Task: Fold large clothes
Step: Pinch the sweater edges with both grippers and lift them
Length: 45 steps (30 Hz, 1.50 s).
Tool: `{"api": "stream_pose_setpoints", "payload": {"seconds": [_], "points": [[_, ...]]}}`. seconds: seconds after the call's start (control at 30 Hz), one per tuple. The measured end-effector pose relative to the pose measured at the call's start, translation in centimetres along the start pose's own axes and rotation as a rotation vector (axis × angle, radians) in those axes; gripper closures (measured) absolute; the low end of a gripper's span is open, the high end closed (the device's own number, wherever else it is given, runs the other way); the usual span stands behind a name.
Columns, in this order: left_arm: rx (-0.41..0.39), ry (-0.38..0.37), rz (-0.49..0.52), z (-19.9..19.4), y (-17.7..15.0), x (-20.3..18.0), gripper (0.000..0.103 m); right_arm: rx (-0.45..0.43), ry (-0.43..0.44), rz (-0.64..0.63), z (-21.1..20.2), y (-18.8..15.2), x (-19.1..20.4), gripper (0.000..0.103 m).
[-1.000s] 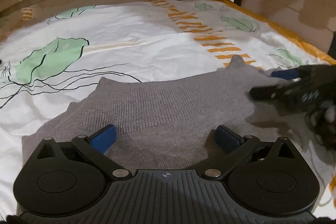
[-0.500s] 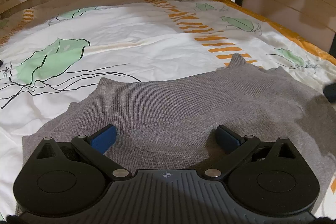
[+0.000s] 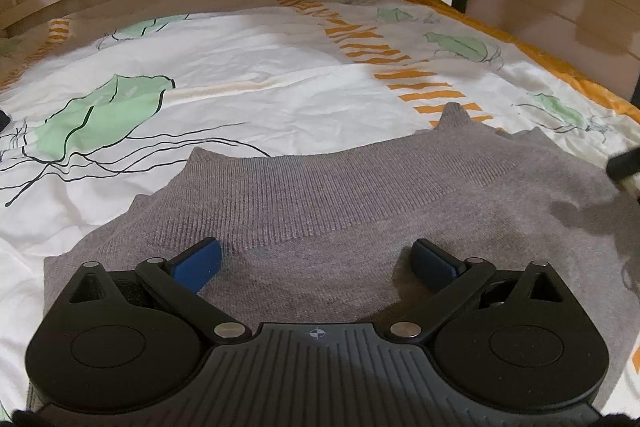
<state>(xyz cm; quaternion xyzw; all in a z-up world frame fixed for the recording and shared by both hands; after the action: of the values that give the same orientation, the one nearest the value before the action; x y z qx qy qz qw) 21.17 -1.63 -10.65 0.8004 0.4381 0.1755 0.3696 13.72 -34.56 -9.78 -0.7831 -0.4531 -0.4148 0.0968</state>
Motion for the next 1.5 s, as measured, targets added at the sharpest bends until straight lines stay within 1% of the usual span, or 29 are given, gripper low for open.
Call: {"api": "stream_pose_setpoints", "payload": {"seconds": [0.07, 0.1, 0.13, 0.17, 0.23, 0.3, 0.37, 0.5, 0.53, 0.57, 0.6, 0.67, 0.7, 0.73, 0.77, 0.8, 0.87, 0.97, 1.03, 1.07, 1.13, 1.2, 1.27, 1.43, 1.5], "points": [[0.016, -0.009, -0.025, -0.3, 0.3, 0.3, 0.004, -0.008, 0.055, 0.037, 0.2, 0.5, -0.6, 0.0], [0.018, -0.013, -0.056, -0.5, 0.5, 0.6, 0.01, -0.017, 0.078, 0.062, 0.3, 0.6, -0.9, 0.0], [0.02, -0.014, -0.103, -1.1, 0.8, 0.9, 0.023, -0.03, 0.094, 0.09, 0.3, 0.6, -1.2, 0.0], [0.027, -0.015, -0.143, -1.5, 1.0, 1.3, 0.03, -0.04, 0.102, 0.107, 0.3, 0.6, -1.3, 0.0], [0.036, -0.037, -0.235, -2.8, 1.4, 1.8, 0.033, -0.033, 0.092, 0.096, 0.3, 0.6, -1.0, 0.0], [0.024, -0.05, -0.322, -4.5, 1.6, 1.7, 0.033, -0.031, 0.073, 0.073, 0.4, 0.5, -0.7, 0.0], [0.007, -0.061, -0.365, -5.8, 1.9, 1.1, 0.033, -0.033, 0.06, 0.063, 0.4, 0.6, -0.6, 0.0], [-0.023, -0.053, -0.387, -6.7, 2.5, -0.9, 0.034, -0.035, 0.039, 0.062, 0.5, 0.6, -0.4, 0.0], [-0.024, -0.055, -0.378, -6.5, 2.6, -1.5, 0.039, -0.036, 0.035, 0.062, 0.5, 0.6, -0.3, 0.0], [-0.021, -0.059, -0.374, -6.1, 2.8, -2.0, 0.045, -0.037, 0.03, 0.062, 0.5, 0.5, -0.3, 0.0], [-0.017, -0.064, -0.378, -5.5, 2.9, -2.4, 0.048, -0.037, 0.027, 0.059, 0.5, 0.5, -0.2, 0.0], [-0.025, -0.069, -0.401, -4.6, 3.0, -3.0, 0.061, -0.034, 0.017, 0.047, 0.5, 0.4, 0.0, 0.0], [-0.033, -0.07, -0.411, -4.1, 3.2, -3.2, 0.064, -0.032, 0.013, 0.04, 0.5, 0.3, 0.1, 0.0], [-0.036, -0.068, -0.423, -3.6, 3.2, -3.5, 0.073, -0.029, 0.008, 0.034, 0.5, 0.3, 0.2, 0.0], [-0.036, -0.07, -0.435, -3.2, 3.3, -3.7, 0.079, -0.027, 0.005, 0.03, 0.5, 0.3, 0.2, 0.0], [-0.032, -0.071, -0.442, -2.6, 3.3, -3.9, 0.081, -0.026, 0.003, 0.026, 0.5, 0.2, 0.3, 0.0], [-0.024, -0.051, -0.446, -1.7, 3.1, -4.2, 0.088, -0.025, 0.001, 0.025, 0.4, 0.2, 0.3, 0.0], [0.019, -0.017, -0.45, 0.0, 2.3, -4.3, 0.088, -0.023, 0.0, 0.03, 0.4, 0.2, 0.3, 0.0], [0.028, -0.022, -0.472, 0.9, 1.5, -3.9, 0.089, -0.022, 0.001, 0.034, 0.3, 0.3, 0.3, 0.0], [0.019, -0.022, -0.48, 0.9, 1.2, -3.9, 0.091, -0.022, 0.001, 0.036, 0.3, 0.3, 0.3, 0.0], [-0.004, -0.026, -0.501, 0.6, 0.8, -3.8, 0.091, -0.02, 0.002, 0.039, 0.4, 0.3, 0.2, 0.0], [-0.026, -0.032, -0.544, 0.2, 0.1, -3.7, 0.092, -0.019, 0.005, 0.04, 0.4, 0.4, 0.1, 0.0], [-0.047, -0.033, -0.581, -0.1, -0.6, -3.9, 0.096, -0.019, 0.009, 0.042, 0.4, 0.4, 0.1, 0.0], [-0.114, -0.018, -0.63, -1.5, -2.4, -4.5, 0.098, -0.019, 0.038, 0.055, 0.3, 0.4, -0.3, 0.0], [-0.135, -0.011, -0.629, -2.3, -3.1, -4.8, 0.098, -0.015, 0.043, 0.05, 0.3, 0.5, -0.4, 0.0]]}}
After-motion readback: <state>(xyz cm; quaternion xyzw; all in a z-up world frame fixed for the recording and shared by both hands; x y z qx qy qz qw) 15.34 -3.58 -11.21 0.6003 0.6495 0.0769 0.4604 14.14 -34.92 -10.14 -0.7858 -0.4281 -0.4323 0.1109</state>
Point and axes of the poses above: each gripper's, at about its wrist camera, not at the fingertips, and z roughly the way its jaws point, x to its left, y to its top, the point moved 3 cm from there along z, roughly the way its jaws point
